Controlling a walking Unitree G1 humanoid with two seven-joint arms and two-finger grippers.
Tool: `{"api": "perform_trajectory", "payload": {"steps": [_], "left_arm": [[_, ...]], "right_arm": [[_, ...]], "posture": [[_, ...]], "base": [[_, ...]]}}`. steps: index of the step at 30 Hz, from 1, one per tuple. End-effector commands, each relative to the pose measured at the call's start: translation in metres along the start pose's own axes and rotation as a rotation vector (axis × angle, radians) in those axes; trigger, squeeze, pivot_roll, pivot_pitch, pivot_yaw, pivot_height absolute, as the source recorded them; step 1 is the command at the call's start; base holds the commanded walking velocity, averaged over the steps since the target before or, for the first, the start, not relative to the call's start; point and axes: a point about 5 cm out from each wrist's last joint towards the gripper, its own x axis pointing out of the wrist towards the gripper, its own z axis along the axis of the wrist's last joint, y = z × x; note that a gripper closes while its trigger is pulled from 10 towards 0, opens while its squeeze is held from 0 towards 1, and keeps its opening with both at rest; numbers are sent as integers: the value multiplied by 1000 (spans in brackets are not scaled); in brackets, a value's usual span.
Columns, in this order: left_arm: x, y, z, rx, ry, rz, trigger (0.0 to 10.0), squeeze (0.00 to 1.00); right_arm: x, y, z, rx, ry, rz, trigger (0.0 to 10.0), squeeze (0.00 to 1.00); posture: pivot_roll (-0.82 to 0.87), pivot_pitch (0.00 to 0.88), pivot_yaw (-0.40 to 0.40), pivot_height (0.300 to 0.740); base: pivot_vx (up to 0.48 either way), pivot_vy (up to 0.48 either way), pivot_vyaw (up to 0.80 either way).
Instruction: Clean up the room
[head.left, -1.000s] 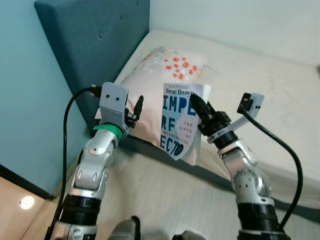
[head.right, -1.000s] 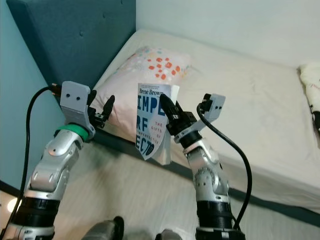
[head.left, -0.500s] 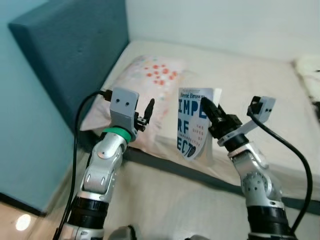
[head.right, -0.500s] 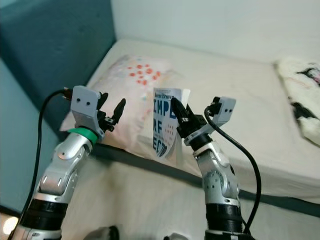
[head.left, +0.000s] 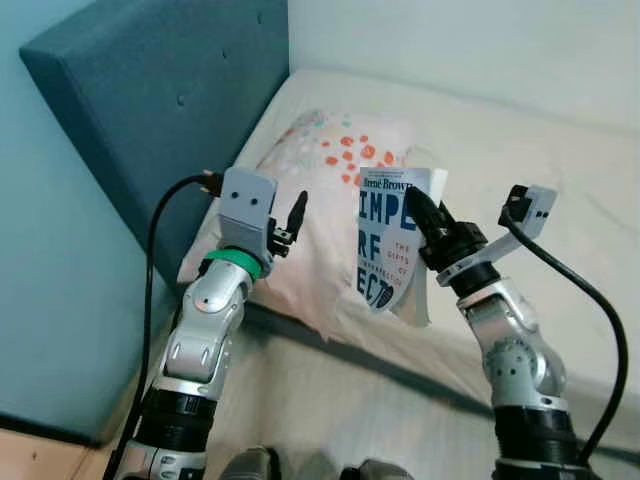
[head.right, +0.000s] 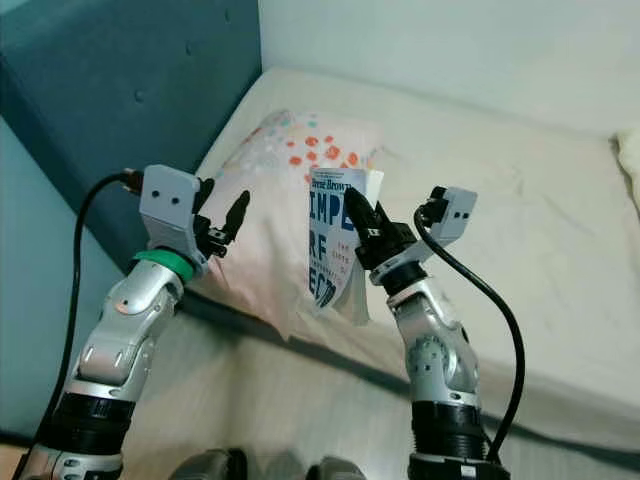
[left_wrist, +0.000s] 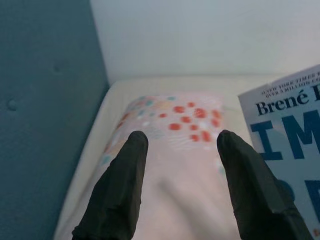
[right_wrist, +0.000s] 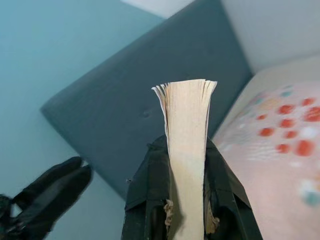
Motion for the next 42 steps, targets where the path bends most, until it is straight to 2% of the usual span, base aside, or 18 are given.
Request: {"api": "perform_trajectory", "payload": {"steps": [1,5,10,20,26,42], "left_arm": [[-1,-2,-5,-6,22,-5,10000,0],[-1,-2,-5,-7,23,-5,10000,0],[-1,-3,-5,-9,23,-8,10000,0],[-1,-3,-6,-15,29,-10,10000,0],[-4,-10,-9,-31,43,-75,10000,0],[-11,-17,-15,-33,68,-128,10000,0]], "right_arm": [[-2,-1,1,3,-10,1,10000,0],[-2,-1,1,8,-10,0,10000,0],[-2,-2,2,34,-15,-8,10000,0],[-2,-2,2,24,-11,-5,10000,0],[-2,-3,1,16,-4,-6,10000,0],[-3,-4,0,11,9,-5,10000,0]], "posture": [[-47,32,13,740],[-46,32,13,740],[-46,32,13,740],[-46,32,13,740],[-46,34,12,740],[-46,29,8,740]], "base": [[480,0,0],[480,0,0],[480,0,-744],[463,0,-674],[0,0,0],[0,0,0]]}}
